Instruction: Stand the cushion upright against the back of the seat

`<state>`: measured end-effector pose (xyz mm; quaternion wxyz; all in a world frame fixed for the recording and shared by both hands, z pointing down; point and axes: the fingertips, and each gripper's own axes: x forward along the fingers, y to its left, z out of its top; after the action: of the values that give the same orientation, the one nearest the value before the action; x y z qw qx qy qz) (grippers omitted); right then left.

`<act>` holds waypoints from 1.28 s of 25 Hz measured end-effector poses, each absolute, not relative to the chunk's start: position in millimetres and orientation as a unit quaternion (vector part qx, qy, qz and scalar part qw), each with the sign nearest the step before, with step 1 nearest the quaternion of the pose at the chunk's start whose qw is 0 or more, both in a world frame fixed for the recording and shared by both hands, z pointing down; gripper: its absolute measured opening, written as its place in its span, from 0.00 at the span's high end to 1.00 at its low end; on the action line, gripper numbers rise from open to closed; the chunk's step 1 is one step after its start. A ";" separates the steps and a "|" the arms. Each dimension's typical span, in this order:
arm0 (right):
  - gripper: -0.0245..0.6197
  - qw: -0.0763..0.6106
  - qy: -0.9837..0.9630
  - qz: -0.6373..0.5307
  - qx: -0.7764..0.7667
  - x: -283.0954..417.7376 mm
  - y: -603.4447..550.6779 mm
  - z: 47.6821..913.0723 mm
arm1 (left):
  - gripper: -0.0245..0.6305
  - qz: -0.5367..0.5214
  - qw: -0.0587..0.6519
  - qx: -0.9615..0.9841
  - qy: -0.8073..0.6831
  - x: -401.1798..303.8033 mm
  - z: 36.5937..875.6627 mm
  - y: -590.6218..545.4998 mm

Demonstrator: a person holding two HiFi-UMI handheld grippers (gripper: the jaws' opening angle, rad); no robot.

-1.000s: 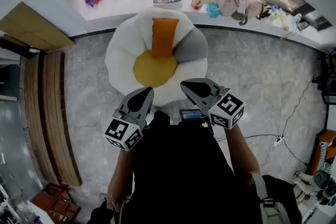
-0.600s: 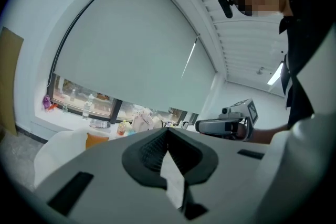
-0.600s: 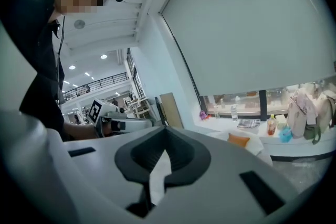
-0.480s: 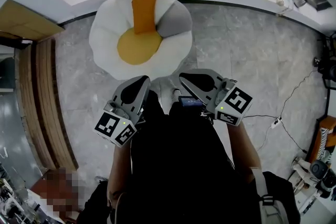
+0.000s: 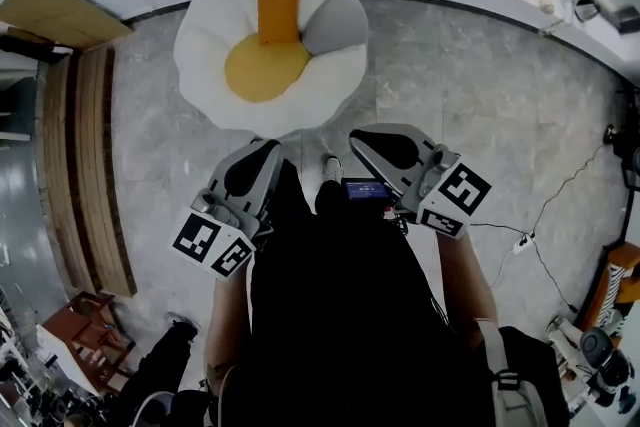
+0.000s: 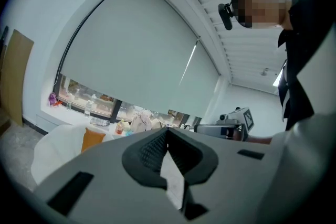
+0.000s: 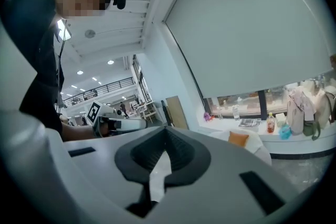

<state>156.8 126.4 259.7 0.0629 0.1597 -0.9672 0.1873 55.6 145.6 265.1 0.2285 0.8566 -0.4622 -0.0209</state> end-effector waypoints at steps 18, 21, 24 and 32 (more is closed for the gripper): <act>0.94 0.055 -0.969 0.176 0.162 130.5 140.8 243.7 | 0.94 -0.026 0.207 0.863 -0.460 42.4 237.5 166.7; 0.94 0.061 -0.972 0.167 0.154 120.7 148.4 242.3 | 0.94 -0.026 0.210 0.862 -0.460 35.1 239.3 169.8; 0.94 0.066 -0.973 0.159 0.153 114.6 150.5 240.6 | 0.94 -0.026 0.209 0.863 -0.459 31.0 237.8 170.8; 0.94 0.061 -0.972 0.159 0.162 110.7 147.9 238.3 | 0.94 -0.023 0.210 0.863 -0.458 26.4 239.7 174.3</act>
<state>110.7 147.9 238.3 0.0607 0.1622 -0.9719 0.1592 26.4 174.3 239.7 0.2097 0.8635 -0.4582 -0.0229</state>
